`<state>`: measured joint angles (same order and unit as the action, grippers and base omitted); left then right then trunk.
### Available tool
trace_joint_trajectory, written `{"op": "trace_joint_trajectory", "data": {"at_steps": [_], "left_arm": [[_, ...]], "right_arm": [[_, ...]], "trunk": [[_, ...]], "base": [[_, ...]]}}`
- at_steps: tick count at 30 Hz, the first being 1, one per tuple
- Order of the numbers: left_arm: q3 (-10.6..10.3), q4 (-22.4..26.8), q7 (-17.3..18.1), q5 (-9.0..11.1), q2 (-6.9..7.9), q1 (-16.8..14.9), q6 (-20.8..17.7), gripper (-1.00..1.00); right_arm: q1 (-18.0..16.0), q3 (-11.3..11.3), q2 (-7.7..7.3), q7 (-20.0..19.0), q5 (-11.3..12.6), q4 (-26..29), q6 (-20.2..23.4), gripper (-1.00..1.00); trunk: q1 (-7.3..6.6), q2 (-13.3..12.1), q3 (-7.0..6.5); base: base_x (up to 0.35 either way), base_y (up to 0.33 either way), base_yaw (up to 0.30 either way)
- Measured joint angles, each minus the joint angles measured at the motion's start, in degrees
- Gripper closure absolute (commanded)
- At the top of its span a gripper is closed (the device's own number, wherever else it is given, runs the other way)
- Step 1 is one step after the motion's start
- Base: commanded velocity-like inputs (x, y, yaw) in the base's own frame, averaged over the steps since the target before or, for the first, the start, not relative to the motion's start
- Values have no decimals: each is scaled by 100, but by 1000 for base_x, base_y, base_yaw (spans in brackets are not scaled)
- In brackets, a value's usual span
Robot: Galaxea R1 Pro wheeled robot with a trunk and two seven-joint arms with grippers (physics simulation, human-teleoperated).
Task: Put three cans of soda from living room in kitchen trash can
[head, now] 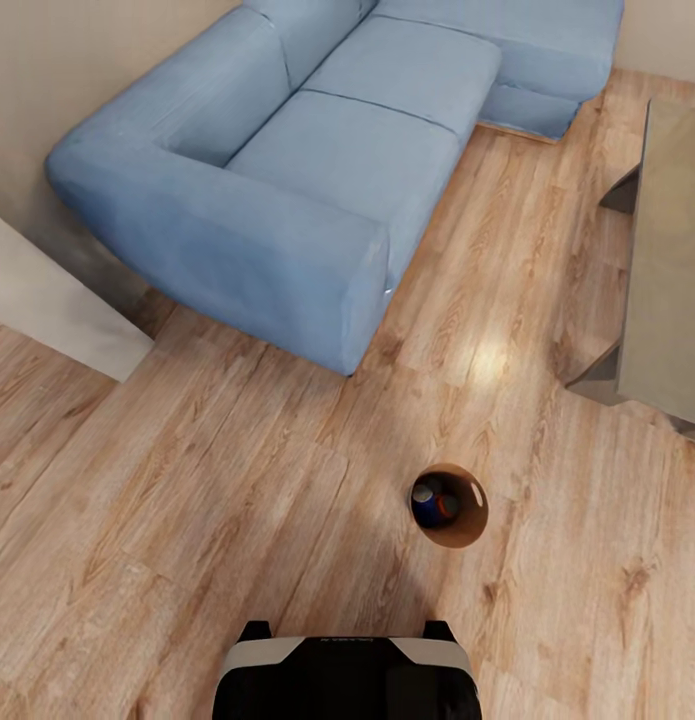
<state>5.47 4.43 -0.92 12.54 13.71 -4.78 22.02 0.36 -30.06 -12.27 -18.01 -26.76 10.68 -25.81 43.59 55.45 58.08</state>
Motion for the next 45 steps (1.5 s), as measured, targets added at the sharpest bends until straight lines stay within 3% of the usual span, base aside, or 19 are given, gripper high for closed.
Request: {"op": "trace_joint_trajectory", "data": {"at_steps": [5,11,16,19,27,45], "left_arm": [[46,-3,12,2,7,41,217,-100],[48,-71,84,-30,9,60,752,-100],[32,-125,237,-47,3,64,869,-100],[29,-130,262,-49,-2,65,877,-100],[25,-155,291,-52,-7,65,850,-100],[33,-362,294,-50,-46,65,708,-100]], "right_arm": [[0,-1,10,659,2,-296,-5,-100],[0,-51,-4,1042,5,-417,18,-100],[0,-412,-49,1115,-4,-624,74,-100],[0,-467,-52,1130,-11,-658,146,-100],[0,-483,-32,1156,-40,-687,458,-100],[0,-474,4,1160,-48,-690,500,-100]], "trunk": [[-110,-201,-90],[-242,-441,-198],[-351,-642,-287],[-417,-762,-341],[-593,-1083,-485],[-988,-1805,-808]], "base": [[0,0,0],[0,0,0],[0,0,0],[0,0,0],[0,0,0],[0,0,0]]}}
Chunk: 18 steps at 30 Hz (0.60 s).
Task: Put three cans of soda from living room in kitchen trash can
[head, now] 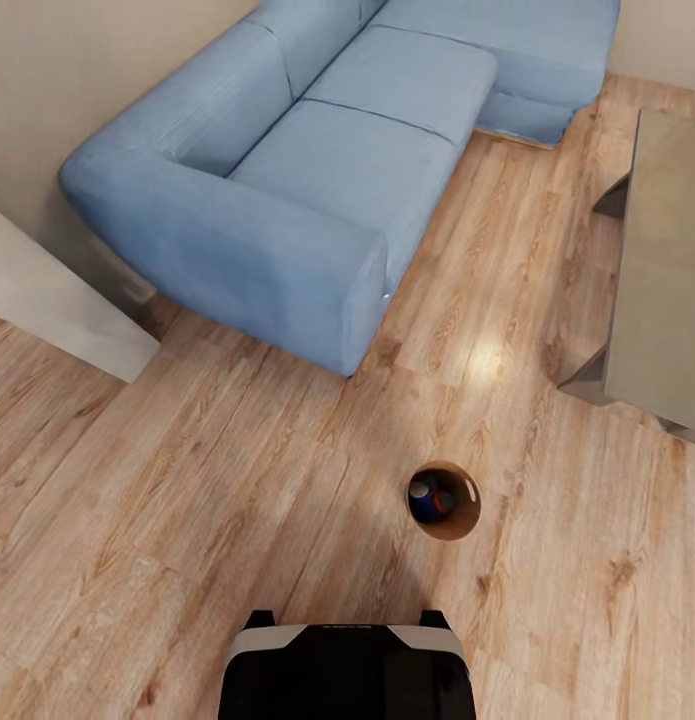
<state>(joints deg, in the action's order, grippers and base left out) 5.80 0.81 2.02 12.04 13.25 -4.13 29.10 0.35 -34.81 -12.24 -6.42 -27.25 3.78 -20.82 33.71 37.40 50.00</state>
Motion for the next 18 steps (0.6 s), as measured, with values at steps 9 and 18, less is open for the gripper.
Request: {"op": "trace_joint_trajectory", "data": {"at_steps": [9,18], "left_arm": [[6,15,-3,7,-14,-5,5,-100],[27,45,-45,39,-17,-11,0,-100]], "right_arm": [[0,7,36,0,-19,66,-91,-100],[-8,2,111,-2,2,114,-274,-100]], "trunk": [[-176,-322,-144],[-176,-322,-144]], "base": [[0,0,0],[0,0,0]]}}
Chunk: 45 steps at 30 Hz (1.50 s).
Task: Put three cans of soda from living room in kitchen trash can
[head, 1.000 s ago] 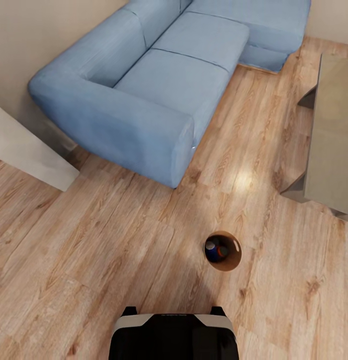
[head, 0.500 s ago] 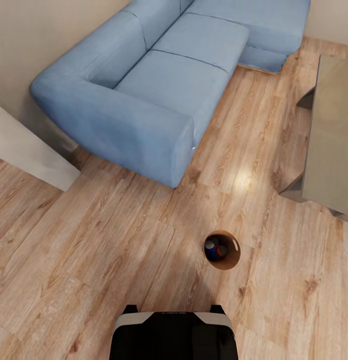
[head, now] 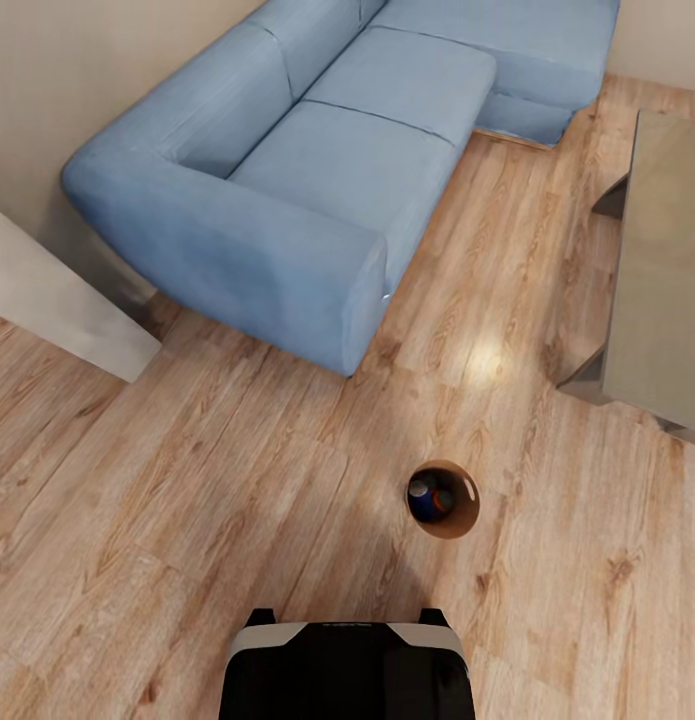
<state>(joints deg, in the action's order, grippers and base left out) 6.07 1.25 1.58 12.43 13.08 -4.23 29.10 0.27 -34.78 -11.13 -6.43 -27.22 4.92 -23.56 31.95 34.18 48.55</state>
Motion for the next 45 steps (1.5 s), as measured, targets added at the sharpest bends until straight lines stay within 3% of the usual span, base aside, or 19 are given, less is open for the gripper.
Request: {"op": "trace_joint_trajectory", "data": {"at_steps": [14,27,31,39,45], "left_arm": [[-3,9,-3,-21,-60,-7,-1,-100],[-10,-16,-8,-29,-637,-6,-4,-100],[-2,-18,-7,-26,-661,-7,-7,-100],[-8,-20,-8,-22,-674,-7,-7,-100],[-10,-13,-8,-21,-677,-6,-7,-100]], "right_arm": [[-1,-19,14,-7,14,-18,-17,-100],[0,-1,17,-7,-8,-88,-11,-100],[-1,-2,44,-11,-2,-105,-1,-100],[-1,-7,292,-15,-12,-119,22,-100],[-1,-9,379,-16,-12,-120,26,-100]], "trunk": [[0,0,0],[0,0,0],[0,0,0],[0,0,0],[0,0,0]], "base": [[0,0,0],[0,0,0],[0,0,0],[0,0,0],[0,0,0]]}}
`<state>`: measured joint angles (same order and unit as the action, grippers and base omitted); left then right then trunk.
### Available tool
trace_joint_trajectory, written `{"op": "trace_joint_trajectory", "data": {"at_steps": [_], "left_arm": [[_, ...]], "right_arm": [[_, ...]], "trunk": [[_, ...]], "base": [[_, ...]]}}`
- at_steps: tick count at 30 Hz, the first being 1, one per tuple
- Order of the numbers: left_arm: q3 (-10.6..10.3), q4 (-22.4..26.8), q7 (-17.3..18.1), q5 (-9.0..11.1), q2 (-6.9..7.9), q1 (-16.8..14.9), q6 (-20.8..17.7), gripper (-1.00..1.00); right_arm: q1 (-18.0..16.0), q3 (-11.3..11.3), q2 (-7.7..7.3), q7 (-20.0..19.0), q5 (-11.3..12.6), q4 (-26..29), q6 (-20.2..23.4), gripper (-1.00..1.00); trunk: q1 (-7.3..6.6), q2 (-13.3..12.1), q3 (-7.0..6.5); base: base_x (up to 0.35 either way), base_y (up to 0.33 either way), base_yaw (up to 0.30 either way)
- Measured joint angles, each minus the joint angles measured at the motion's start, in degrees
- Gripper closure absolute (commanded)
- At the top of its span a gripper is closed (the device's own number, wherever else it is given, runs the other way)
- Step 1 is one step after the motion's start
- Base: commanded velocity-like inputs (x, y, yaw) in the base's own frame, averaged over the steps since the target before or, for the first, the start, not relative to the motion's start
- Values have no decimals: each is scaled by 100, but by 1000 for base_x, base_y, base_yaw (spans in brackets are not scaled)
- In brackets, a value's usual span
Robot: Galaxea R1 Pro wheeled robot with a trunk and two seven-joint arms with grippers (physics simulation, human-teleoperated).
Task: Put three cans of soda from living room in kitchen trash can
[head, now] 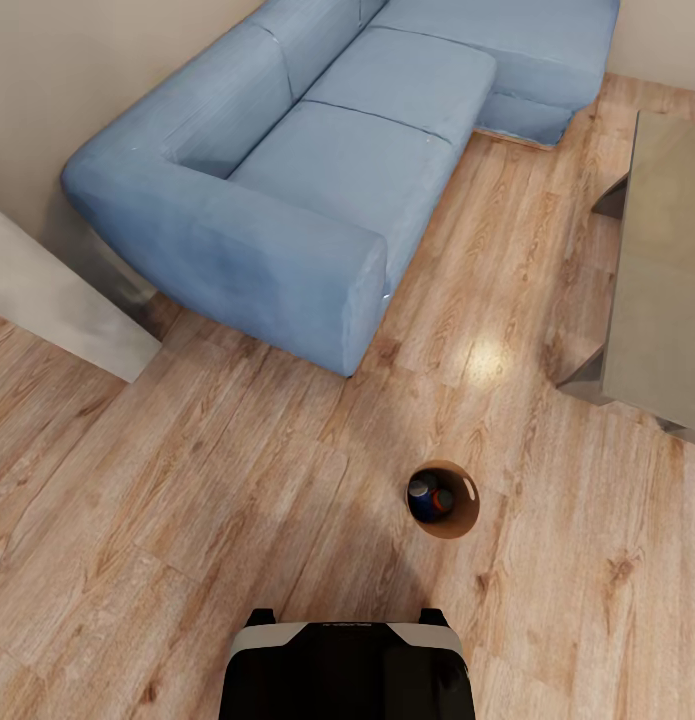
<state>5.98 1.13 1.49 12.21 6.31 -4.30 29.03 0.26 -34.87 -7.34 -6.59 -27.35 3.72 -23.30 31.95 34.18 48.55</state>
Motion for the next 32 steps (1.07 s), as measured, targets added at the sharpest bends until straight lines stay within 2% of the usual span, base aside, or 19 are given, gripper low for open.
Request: {"op": "trace_joint_trajectory", "data": {"at_steps": [32], "left_arm": [[-7,-1,0,-2,1,0,-1,-100]], "right_arm": [[0,-7,19,0,1,-3,1,-100]], "trunk": [[0,0,0]], "base": [[0,0,0]]}}
